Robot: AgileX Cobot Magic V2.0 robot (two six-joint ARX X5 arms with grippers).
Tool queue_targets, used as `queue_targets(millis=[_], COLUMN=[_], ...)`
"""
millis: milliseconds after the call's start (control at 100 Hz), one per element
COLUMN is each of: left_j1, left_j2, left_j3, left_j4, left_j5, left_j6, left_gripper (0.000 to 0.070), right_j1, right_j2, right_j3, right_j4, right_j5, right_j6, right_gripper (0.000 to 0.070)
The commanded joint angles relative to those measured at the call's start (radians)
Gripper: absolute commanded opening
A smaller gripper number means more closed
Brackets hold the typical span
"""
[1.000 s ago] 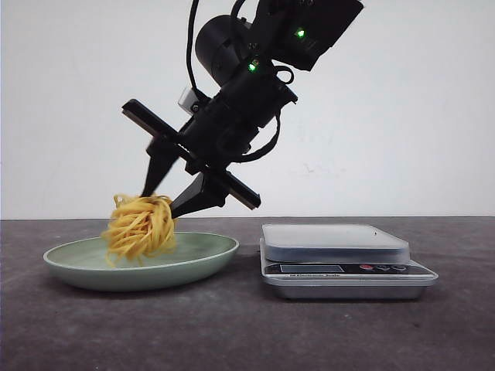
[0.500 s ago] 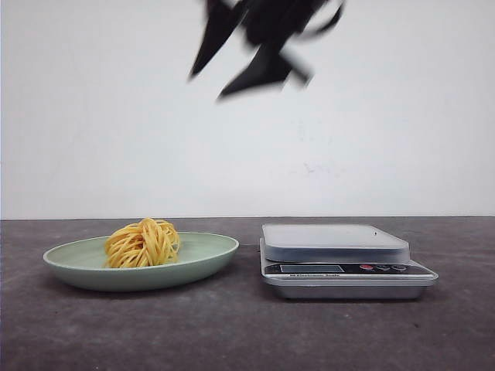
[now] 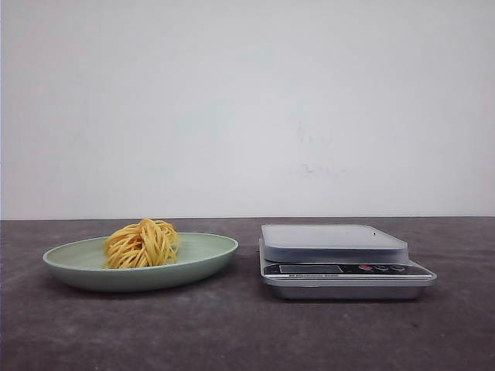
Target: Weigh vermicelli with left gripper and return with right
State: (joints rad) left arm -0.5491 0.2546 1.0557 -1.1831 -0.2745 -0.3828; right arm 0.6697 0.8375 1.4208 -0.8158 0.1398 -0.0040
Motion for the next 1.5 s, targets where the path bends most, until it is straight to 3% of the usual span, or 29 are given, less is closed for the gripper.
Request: queue_targets(millis=[0, 180, 340, 690, 970, 1490], left_j1=[-0.003, -0.003, -0.003, -0.003, -0.003, -0.003], left_j2=[0.003, 0.003, 0.003, 0.003, 0.003, 0.003], left_j3=[0.01, 0.01, 0.01, 0.01, 0.01, 0.01], left_j4=[0.01, 0.023, 0.081, 0.102, 0.093, 0.067], left_j5=[-0.007, -0.017, -0.016, -0.014, -0.013, -0.013], left_j6=[0.042, 0.057, 0.057, 0.057, 0.057, 0.054], left_gripper=[0.0342, 0.0342, 0.0342, 0.0342, 0.0342, 0.0342], right_j1=[0.01, 0.009, 0.008, -0.039, -0.042, -0.042], right_j2=[-0.053, -0.232, -0.346, -0.531, -0.56, -0.56], right_j3=[0.018, 0.013, -0.028, -0.319, -0.509, -0.518], right_j4=[-0.067, -0.187, -0.213, -0.201, -0.144, -0.106], right_j5=[0.018, 0.025, 0.079, 0.08, 0.066, 0.043], right_j6=[-0.011, 0.031, 0.064, 0.123, 0.233, 0.255], right_gripper=[0.0286, 0.0286, 0.0286, 0.0287, 0.0293, 0.0292])
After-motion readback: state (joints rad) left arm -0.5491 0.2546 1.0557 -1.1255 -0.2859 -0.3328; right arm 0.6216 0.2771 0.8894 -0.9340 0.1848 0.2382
